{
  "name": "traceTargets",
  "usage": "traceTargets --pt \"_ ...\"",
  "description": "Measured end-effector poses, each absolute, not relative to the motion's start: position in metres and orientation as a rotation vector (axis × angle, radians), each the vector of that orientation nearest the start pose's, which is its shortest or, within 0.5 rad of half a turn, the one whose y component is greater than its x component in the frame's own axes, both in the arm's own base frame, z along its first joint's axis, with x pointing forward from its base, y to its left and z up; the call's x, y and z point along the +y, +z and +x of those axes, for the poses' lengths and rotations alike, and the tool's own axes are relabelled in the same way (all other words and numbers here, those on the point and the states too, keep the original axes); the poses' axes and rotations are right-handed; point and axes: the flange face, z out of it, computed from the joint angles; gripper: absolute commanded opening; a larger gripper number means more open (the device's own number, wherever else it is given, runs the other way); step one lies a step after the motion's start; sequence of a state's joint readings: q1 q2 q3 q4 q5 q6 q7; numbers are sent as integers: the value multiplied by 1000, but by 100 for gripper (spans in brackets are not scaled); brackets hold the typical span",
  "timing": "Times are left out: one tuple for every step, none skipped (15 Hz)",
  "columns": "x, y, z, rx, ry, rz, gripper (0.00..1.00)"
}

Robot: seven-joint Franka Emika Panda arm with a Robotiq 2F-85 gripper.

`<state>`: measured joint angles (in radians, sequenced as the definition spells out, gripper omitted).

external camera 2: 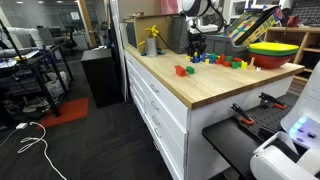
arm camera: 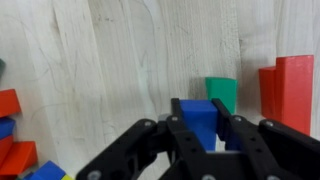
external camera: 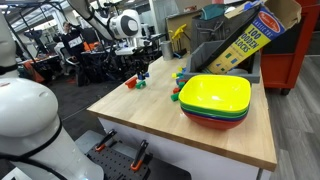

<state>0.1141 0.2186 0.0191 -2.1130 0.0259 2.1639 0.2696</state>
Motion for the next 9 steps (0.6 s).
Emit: traceTargets --pt "75 298 547 223 268 -3129 8" --pt "76 298 546 215 270 -3128 8" --pt "78 298 545 209 273 -3125 8" --pt "81 297 544 207 277 -3121 8" --pt "83 297 542 206 282 -3115 8" --pt "86 296 540 205 287 -3108 8" --pt "89 295 538 205 293 -3102 8" --pt "91 295 536 206 298 -3097 8" --pt "92 294 534 206 303 -3093 8"
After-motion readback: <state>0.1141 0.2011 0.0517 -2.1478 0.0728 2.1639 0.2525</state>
